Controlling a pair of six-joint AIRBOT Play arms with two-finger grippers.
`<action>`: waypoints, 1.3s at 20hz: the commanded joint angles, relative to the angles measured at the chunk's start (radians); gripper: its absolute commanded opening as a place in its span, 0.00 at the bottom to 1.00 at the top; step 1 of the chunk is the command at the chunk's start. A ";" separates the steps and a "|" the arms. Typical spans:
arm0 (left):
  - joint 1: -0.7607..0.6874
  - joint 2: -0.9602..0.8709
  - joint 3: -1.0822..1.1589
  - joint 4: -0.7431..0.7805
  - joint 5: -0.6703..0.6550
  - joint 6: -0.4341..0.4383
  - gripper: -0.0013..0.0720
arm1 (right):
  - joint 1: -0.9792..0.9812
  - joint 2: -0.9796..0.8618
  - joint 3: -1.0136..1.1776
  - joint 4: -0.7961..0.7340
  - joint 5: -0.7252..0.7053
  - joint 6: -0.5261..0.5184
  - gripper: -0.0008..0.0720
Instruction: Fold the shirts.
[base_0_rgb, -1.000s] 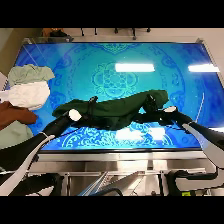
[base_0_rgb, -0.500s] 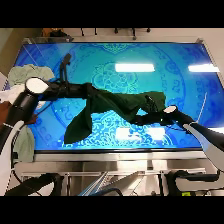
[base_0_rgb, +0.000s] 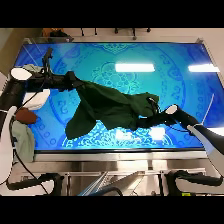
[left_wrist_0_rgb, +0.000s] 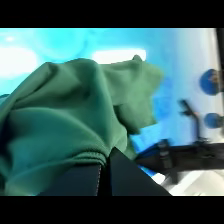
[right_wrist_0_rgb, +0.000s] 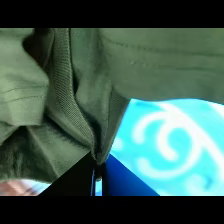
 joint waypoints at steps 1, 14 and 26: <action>-0.005 -0.045 0.008 -0.007 0.040 0.018 0.04 | -0.002 0.070 0.004 0.023 0.024 0.011 0.04; 0.339 -0.016 0.457 -0.008 -0.126 -0.044 0.04 | -0.497 0.353 0.621 0.191 0.168 -0.089 0.04; 0.636 0.513 0.555 0.006 -0.003 0.038 0.04 | -0.591 0.336 1.186 0.225 0.192 -0.096 0.04</action>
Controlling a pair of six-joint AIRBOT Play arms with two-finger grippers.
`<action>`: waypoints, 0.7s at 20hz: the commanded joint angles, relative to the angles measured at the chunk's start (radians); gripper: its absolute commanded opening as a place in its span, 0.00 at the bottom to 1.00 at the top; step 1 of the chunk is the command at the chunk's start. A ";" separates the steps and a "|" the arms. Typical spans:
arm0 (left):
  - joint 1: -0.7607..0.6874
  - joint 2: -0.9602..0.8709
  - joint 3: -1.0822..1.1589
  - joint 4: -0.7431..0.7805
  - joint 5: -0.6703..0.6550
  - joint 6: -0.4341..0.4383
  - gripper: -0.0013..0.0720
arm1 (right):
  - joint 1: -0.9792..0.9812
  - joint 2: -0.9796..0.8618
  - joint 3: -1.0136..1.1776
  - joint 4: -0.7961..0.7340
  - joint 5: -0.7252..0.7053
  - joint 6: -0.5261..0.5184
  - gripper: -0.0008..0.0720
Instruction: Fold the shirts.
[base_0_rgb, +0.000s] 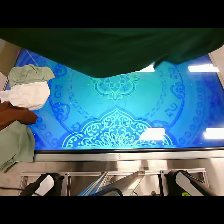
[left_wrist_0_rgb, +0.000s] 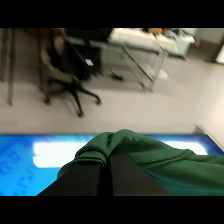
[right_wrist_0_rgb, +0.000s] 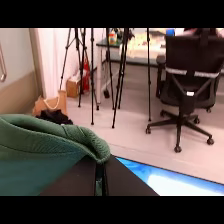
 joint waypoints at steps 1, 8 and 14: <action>0.109 0.122 -0.136 0.007 0.039 0.054 0.04 | -0.005 -0.036 0.053 0.032 0.071 0.001 0.04; -0.221 -0.180 -0.595 0.061 0.160 0.197 0.04 | 0.172 -0.312 -0.361 0.085 0.201 -0.023 0.04; -0.390 -0.674 -0.516 0.161 0.197 0.157 0.98 | 0.262 -0.639 -0.700 -0.066 -0.158 -0.051 0.23</action>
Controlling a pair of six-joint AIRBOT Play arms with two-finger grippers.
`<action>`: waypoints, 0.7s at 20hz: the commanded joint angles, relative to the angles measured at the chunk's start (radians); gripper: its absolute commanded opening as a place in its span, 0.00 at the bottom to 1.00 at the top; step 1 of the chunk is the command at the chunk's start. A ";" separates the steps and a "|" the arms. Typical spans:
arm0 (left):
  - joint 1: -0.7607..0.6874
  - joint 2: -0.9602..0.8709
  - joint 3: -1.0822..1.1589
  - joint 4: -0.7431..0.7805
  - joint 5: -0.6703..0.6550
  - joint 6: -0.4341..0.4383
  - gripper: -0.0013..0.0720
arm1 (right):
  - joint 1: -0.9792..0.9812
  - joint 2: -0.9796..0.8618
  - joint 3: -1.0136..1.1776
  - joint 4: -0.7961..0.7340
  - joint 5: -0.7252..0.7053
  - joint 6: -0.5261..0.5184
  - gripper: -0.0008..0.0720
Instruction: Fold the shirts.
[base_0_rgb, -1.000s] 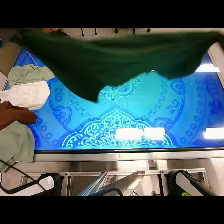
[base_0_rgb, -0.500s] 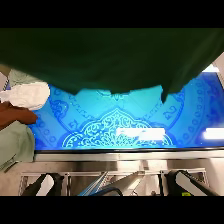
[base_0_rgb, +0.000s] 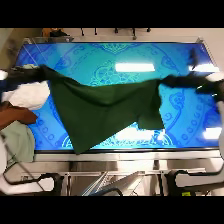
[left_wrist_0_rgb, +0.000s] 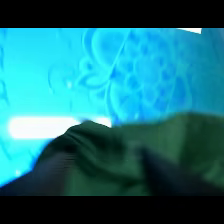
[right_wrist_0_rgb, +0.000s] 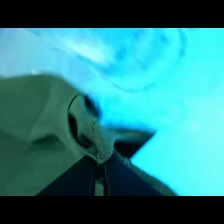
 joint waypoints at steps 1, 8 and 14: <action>-0.051 -0.245 0.118 0.035 -0.089 -0.051 0.98 | 0.005 -0.168 -0.077 -0.045 -0.130 -0.010 0.43; 0.132 -0.159 0.291 0.070 -0.542 -0.293 0.98 | -0.212 -0.151 0.108 -0.100 0.034 -0.010 0.75; 0.095 0.222 -0.470 0.247 -0.454 -0.309 0.97 | -0.195 -0.238 0.107 -0.124 0.119 -0.029 0.75</action>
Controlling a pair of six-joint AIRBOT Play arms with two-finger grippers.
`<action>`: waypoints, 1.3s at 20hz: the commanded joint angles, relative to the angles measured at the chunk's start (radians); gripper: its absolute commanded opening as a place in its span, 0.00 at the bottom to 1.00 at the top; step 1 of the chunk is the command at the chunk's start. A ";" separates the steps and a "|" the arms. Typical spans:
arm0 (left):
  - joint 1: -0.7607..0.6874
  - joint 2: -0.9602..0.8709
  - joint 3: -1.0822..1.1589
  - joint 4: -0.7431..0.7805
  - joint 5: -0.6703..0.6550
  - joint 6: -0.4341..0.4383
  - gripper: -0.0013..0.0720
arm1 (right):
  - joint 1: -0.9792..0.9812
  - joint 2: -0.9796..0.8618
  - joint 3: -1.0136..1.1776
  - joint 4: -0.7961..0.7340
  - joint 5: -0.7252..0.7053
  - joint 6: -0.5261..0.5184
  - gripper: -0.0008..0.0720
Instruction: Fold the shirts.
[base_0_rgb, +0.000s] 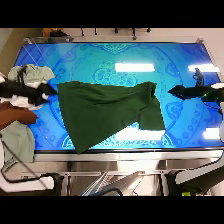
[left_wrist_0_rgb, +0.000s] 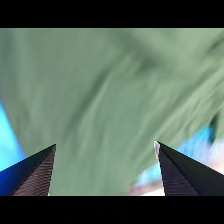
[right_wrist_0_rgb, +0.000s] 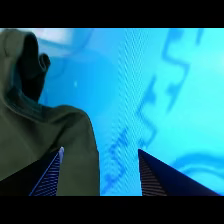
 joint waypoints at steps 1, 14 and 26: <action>-0.035 0.209 -0.477 0.063 0.087 -0.023 0.97 | 0.016 -0.043 0.006 -0.011 0.039 -0.016 0.75; -0.277 0.409 -0.971 -0.230 0.653 -0.003 0.81 | 0.045 -0.048 0.006 -0.003 0.036 -0.032 0.70; -0.106 0.037 -0.447 -0.068 0.409 0.076 0.04 | 0.062 -0.061 0.006 -0.049 0.058 -0.044 0.70</action>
